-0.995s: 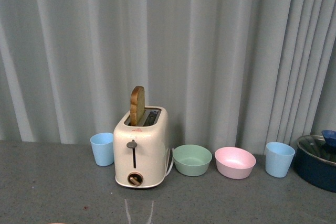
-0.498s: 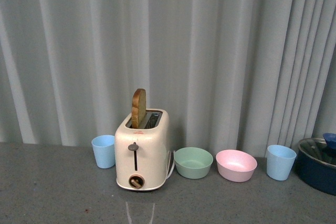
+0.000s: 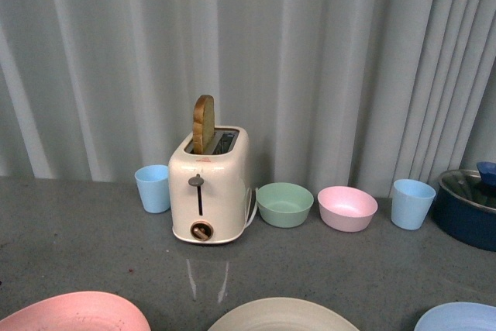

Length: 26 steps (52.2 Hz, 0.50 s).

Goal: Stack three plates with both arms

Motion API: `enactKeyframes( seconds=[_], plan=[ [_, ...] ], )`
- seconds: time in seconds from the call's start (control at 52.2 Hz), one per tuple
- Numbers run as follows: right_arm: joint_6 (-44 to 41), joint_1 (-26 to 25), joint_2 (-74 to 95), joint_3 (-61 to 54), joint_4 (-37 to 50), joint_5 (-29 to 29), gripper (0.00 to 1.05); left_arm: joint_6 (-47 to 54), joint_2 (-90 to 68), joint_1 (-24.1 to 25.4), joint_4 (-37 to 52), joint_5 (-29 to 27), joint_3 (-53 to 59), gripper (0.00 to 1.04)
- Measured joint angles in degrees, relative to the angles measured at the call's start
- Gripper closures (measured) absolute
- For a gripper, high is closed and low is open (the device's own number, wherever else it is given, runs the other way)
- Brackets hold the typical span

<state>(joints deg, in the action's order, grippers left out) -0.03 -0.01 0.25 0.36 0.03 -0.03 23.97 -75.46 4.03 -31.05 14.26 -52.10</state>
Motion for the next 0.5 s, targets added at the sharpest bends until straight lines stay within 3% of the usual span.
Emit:
enactKeyframes(
  seconds=[0.172,0.498],
  plan=[
    [0.0,0.0,0.0,0.0,0.0,0.0,0.07,5.4,-13.4,3.1,-5.1,-4.2,-7.7,0.07],
    [0.0,0.0,0.0,0.0,0.0,0.0,0.07,7.5,-24.8,5.9,-5.9,-7.7,-11.3,0.07]
  ],
)
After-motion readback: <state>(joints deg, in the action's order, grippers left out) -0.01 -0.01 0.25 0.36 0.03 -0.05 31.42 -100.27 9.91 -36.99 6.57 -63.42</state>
